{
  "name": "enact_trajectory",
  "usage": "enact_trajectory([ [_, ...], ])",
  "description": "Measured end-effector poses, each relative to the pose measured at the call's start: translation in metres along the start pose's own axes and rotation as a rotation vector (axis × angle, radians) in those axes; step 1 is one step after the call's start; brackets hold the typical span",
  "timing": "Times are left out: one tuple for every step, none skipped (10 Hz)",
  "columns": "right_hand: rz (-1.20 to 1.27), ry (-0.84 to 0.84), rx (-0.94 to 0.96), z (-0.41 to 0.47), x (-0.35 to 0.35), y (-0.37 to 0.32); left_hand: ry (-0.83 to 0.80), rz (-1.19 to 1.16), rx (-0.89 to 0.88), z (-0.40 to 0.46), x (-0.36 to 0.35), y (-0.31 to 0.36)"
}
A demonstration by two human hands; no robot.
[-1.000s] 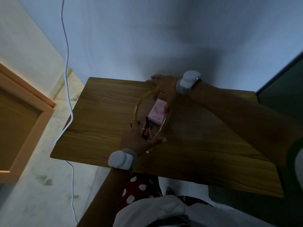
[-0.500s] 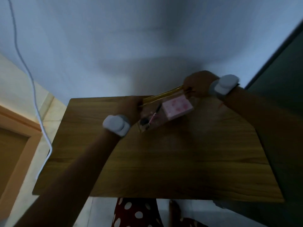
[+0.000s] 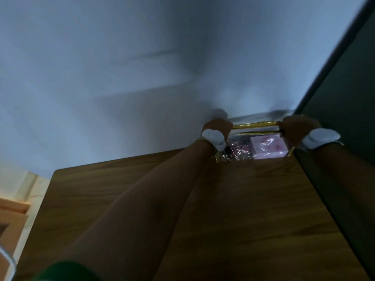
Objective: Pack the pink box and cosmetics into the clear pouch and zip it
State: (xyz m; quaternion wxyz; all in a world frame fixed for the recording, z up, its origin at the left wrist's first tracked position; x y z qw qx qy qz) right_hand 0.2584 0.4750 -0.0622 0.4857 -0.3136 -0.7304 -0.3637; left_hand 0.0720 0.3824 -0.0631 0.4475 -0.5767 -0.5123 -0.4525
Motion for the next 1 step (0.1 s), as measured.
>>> enact_trajectory([
  [-0.076,0.037,0.091,-0.0165,0.0264,-0.0020,-0.078,-0.008,-0.044,-0.0088,0.0309,-0.0080],
])
Point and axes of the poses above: each hand's wrist, its own z-axis towards the middle knuckle, its own x-axis out of the back of the hand, y = z × x, the point moved 6 cm from there along z, towards the middle knuckle, and after that the axes turned 9 degrees about z, right-handed, at the moved point
